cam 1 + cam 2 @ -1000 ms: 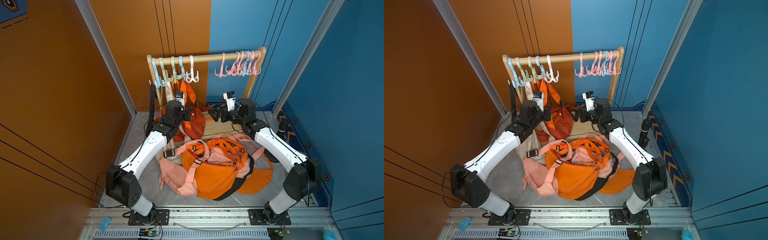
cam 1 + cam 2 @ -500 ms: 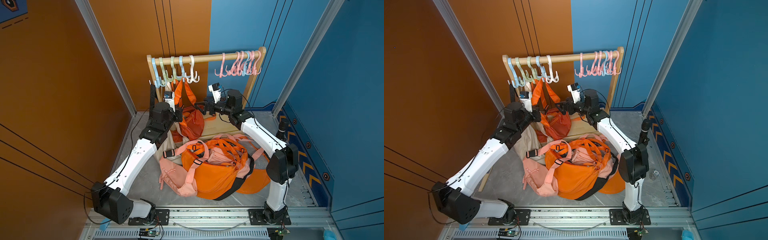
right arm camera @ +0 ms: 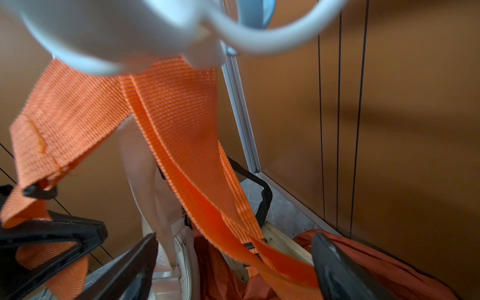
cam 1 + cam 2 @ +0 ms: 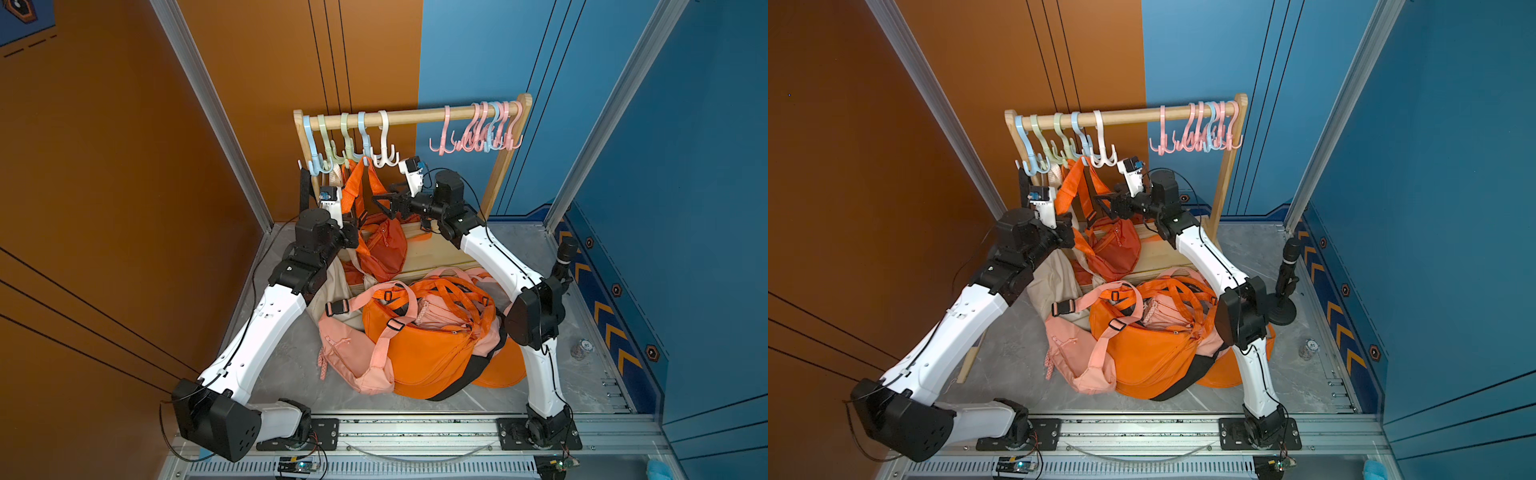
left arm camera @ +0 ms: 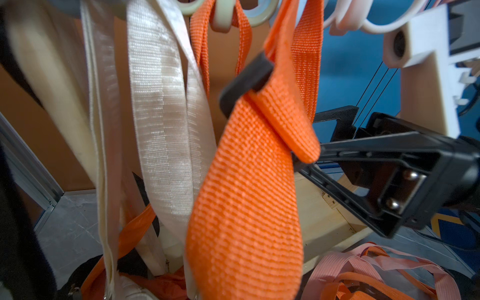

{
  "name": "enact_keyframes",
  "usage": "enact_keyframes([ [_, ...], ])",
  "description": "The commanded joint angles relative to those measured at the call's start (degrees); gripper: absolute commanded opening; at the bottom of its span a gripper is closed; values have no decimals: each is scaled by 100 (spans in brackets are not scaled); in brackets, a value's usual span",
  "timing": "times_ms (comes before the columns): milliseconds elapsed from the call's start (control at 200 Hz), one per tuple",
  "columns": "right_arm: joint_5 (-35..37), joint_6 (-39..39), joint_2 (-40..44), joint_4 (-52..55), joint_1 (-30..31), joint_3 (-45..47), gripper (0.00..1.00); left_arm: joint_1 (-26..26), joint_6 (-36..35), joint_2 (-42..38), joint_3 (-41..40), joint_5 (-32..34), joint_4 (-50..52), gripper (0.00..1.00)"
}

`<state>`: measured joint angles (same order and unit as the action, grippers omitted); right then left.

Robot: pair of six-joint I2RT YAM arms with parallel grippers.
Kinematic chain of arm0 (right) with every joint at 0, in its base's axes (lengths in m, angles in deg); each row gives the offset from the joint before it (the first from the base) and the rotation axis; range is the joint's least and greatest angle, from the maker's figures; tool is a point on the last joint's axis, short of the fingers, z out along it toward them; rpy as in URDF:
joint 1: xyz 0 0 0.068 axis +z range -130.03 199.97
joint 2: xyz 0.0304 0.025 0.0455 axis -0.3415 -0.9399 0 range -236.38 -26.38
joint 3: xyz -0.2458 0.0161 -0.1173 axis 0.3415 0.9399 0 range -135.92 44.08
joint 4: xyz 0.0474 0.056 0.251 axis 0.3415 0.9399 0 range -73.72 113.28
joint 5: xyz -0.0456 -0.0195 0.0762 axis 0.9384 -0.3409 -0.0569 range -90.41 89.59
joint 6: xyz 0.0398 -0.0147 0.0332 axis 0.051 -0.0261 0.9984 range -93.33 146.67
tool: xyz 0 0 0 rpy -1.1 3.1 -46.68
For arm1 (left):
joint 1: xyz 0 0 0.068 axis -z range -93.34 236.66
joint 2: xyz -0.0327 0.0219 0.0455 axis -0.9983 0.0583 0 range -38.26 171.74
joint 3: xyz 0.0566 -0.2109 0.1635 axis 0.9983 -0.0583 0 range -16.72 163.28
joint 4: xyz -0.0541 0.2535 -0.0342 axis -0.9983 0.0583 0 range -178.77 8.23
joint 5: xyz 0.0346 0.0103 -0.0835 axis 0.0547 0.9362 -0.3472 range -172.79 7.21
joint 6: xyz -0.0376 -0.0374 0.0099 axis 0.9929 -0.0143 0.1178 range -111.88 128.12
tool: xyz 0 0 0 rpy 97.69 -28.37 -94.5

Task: Take the bag off the hook
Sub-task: Pick up the bag from the hook.

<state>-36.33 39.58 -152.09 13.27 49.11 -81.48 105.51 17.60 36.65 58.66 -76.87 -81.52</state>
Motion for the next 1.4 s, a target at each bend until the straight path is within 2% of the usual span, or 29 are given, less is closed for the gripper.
enact_keyframes([
  [0, 59, 86, -324, 160, 74, -590, 92, -79, 46, -134, -109, -114, 112, 0],
  [70, 16, 191, -527, 214, 91, -926, 87, -79, 46, -134, -119, -140, 124, 0],
  [135, 6, 279, -633, 198, 100, -1109, 74, -83, 46, -127, -128, -143, 128, 0],
  [175, 6, 328, -656, 153, 109, -1147, 58, -93, 46, -128, -137, -150, 128, 0],
  [185, 11, 332, -656, 145, 109, -1151, 51, -95, 46, -129, -137, -149, 128, 0],
  [225, 22, 370, -648, 121, 109, -1147, 37, -107, 46, -122, -128, -169, 128, 0],
  [375, -3, 391, -587, 158, 113, -1140, 0, -103, 28, -66, -77, -238, 137, 0],
  [631, 119, 406, -296, 173, 143, -928, 0, -102, -48, 98, 118, -281, 152, 0],
  [1111, 210, 214, 535, 167, 228, -264, 0, -145, -147, 746, 1359, -453, 304, 0],
  [1391, 279, 68, 1154, 13, 328, 436, 0, -170, -199, 630, 1621, -447, 526, 0],
])
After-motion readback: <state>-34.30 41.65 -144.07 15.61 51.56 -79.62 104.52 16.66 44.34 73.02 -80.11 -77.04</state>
